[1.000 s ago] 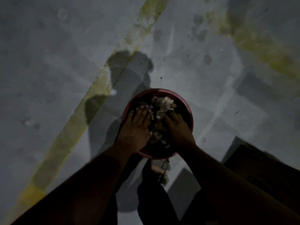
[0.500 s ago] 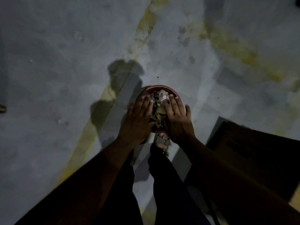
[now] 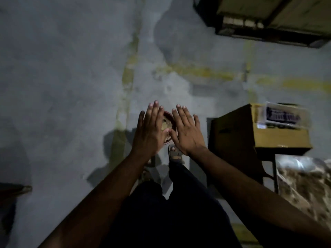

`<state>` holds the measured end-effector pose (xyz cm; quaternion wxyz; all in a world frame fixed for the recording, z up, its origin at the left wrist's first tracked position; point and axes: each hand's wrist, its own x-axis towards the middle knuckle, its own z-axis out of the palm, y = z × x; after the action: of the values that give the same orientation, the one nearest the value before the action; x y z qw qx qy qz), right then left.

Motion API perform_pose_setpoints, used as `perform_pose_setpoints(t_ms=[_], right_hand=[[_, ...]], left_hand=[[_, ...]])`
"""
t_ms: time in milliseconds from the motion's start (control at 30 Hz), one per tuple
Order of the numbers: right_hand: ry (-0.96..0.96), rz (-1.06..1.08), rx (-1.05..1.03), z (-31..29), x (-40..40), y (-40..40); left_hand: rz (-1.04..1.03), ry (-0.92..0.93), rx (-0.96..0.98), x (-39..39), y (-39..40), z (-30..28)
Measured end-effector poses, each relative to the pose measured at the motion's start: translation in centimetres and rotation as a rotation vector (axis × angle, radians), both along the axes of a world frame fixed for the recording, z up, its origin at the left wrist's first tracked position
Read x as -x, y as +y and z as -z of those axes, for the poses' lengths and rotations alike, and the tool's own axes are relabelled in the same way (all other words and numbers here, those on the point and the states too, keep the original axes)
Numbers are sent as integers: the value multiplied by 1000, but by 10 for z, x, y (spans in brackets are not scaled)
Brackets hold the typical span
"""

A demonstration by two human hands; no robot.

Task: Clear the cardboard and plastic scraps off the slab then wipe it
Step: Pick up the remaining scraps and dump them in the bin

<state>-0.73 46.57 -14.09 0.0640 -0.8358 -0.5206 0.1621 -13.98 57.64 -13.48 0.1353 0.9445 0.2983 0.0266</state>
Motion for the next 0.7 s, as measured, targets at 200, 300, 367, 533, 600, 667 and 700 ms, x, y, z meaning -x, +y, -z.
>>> perform_pose_setpoints(t_ms=[200,300,367,533,600,667,700], right_hand=[[-104,318,-73,-65,19,-81],[-128,458,-83,-87,17,-125],[-167,588,-106,-103,14,-167],[-173,905,-172,-120,12,-279],[-172,1007,-177,-120,16,-324],[-175,1104,-176,-120,23,-372],[-178,1144,-165,-120,26,-397]], left_hand=[[286,2,-142,-21,-40,-59],[431,-35,-180,-34,-68,-77],[556,-65,-184,-52,-98,-91],[805,-81,-135,-100,-192,-118],[892,-106,-148,-114,-235,-125],[981,-119,-161,-129,-286,-129],[1024,-127,-168,-137,-313,-129]])
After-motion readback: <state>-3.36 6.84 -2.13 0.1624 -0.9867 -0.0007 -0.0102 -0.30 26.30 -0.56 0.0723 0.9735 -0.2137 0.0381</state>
